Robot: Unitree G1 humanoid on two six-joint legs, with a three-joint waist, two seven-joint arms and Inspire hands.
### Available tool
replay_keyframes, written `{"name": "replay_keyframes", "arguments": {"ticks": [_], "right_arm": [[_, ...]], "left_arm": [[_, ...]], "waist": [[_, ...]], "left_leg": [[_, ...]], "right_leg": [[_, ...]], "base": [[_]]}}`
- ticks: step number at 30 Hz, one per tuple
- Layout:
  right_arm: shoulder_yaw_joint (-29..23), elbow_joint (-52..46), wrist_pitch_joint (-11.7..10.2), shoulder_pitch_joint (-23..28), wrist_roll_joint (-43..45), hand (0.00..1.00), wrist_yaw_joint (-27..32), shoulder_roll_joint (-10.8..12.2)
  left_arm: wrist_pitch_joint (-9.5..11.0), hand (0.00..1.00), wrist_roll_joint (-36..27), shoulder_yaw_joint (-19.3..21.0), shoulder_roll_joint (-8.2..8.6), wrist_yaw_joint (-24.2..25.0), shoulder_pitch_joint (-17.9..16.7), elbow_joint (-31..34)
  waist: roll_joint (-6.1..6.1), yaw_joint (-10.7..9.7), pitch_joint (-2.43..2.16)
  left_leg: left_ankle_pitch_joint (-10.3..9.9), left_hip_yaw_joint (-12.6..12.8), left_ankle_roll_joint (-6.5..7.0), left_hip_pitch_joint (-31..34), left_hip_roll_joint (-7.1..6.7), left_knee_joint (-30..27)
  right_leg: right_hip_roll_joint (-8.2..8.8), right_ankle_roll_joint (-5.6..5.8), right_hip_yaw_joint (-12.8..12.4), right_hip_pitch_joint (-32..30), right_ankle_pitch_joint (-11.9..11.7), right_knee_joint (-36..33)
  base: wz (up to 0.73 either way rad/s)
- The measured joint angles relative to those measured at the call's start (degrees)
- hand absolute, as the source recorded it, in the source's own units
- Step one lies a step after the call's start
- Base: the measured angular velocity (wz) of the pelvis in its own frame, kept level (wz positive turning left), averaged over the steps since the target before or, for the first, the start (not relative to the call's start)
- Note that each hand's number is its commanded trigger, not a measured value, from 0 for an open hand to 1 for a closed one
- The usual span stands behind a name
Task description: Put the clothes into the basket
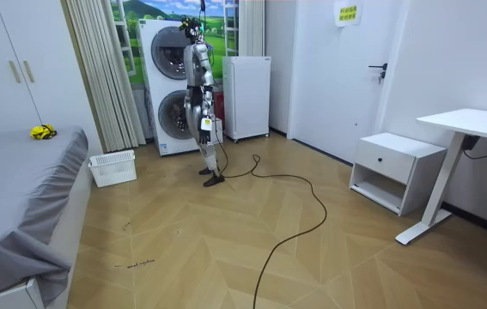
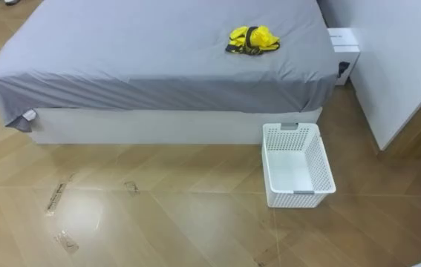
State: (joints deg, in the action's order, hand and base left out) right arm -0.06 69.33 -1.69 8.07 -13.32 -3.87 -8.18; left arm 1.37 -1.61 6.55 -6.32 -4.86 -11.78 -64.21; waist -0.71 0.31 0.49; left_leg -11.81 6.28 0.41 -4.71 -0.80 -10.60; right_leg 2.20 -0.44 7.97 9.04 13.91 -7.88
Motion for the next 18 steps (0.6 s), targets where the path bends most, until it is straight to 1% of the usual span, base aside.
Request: {"name": "replay_keyframes", "arguments": {"ticks": [2,6,12,18], "right_arm": [[0.0,0.0,0.0,-0.1,0.1,0.0,-0.1,0.0],[0.1,0.2,-0.2,-0.2,0.3,0.0,-0.1,0.0],[-0.2,1.3,-0.3,-0.4,0.3,0.0,-0.5,0.0],[-0.8,1.6,-0.2,-0.4,0.3,0.0,-0.9,0.0]], "left_arm": [[0.0,0.0,0.0,0.0,-0.01,0.0,0.2,0.0],[0.0,0.0,0.0,0.0,0.01,0.2,0.9,-0.2],[0.1,0.0,0.0,0.0,0.05,0.4,1.5,-1.1],[0.2,0.0,-0.1,0.1,0.07,0.8,1.2,-1.2]], "waist": [[0.07,0.0,-0.12],[0.06,0.0,-0.15],[0.08,-0.1,-0.15],[0.1,0.0,-0.14]], "left_leg": [[0.0,0.0,0.0,0.1,0.01,0.0],[0.0,0.5,0.0,-0.1,0.05,0.0],[0.0,0.6,0.0,-0.3,0.1,0.0],[0.0,0.6,0.0,-0.6,0.12,0.4]], "right_leg": [[-0.02,0.0,-0.1,0.0,0.0,0.0],[-0.05,-0.05,-0.5,0.0,0.0,-0.1],[-0.07,-0.1,-0.7,0.0,-0.1,-0.3],[-0.05,-0.09,-0.5,0.1,-0.1,-0.6]], "base": [[0.0],[-0.06],[-0.03],[0.01]]}}
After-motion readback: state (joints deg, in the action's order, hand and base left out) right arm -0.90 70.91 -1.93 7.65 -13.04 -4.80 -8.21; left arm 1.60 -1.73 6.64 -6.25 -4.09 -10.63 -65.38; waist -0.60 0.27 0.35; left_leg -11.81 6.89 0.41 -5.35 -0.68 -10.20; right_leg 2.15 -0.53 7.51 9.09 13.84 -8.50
